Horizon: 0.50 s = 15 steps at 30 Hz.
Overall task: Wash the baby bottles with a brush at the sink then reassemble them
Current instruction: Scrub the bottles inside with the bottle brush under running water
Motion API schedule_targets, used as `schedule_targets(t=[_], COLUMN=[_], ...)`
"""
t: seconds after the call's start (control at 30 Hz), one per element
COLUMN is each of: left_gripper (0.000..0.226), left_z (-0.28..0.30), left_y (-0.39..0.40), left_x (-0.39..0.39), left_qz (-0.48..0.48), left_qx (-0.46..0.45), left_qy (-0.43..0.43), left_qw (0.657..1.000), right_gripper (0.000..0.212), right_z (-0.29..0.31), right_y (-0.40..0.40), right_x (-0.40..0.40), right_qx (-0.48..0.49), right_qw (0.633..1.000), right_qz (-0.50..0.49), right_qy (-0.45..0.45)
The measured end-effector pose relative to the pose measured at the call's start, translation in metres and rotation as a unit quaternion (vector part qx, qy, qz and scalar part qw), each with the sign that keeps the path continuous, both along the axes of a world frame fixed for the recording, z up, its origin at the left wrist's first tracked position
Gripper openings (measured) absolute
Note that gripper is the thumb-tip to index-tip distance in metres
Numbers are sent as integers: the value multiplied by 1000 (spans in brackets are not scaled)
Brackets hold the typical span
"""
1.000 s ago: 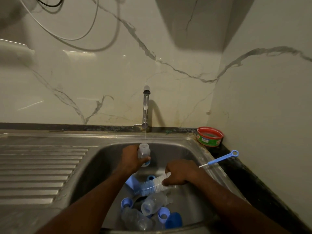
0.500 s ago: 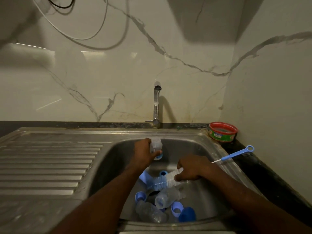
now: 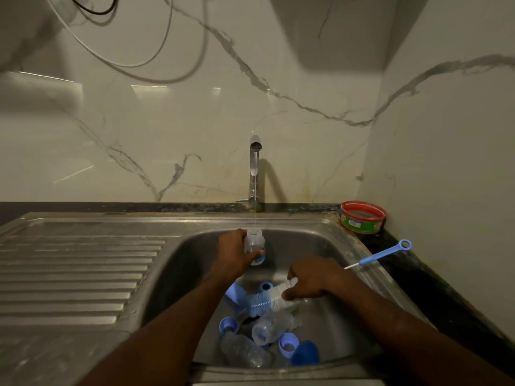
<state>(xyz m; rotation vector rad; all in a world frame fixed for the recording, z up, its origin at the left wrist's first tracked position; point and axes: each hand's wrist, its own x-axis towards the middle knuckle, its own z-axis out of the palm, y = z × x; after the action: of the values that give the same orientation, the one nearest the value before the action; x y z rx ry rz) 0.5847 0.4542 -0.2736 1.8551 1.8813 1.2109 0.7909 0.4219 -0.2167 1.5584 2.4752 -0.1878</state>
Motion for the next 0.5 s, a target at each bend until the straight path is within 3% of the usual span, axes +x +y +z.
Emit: schedule_targets(t=[0.17,0.33,0.43,0.5], left_gripper=[50,48,37,37], left_z=[-5,18,9,8], left_y=[0,-5,-14,-14], left_x=[-1,4,1,-1], left_qz=[-8,31,48,68], left_qx=[-30,69,-42,-20], left_qy=[25,-30,75,79], left_qw=[999,997,995,994], right_gripper=[53,52,50,49], right_z=[0,2,3,3], right_y=[-2,-3,-5,-5], right_x=[0,1,1,1], right_qx=[0,-3,-3,-1], right_qw=[1000,1000,1000,1000], right_qz=[1,3,6,7], right_qy=[-4,-5,-8,-2])
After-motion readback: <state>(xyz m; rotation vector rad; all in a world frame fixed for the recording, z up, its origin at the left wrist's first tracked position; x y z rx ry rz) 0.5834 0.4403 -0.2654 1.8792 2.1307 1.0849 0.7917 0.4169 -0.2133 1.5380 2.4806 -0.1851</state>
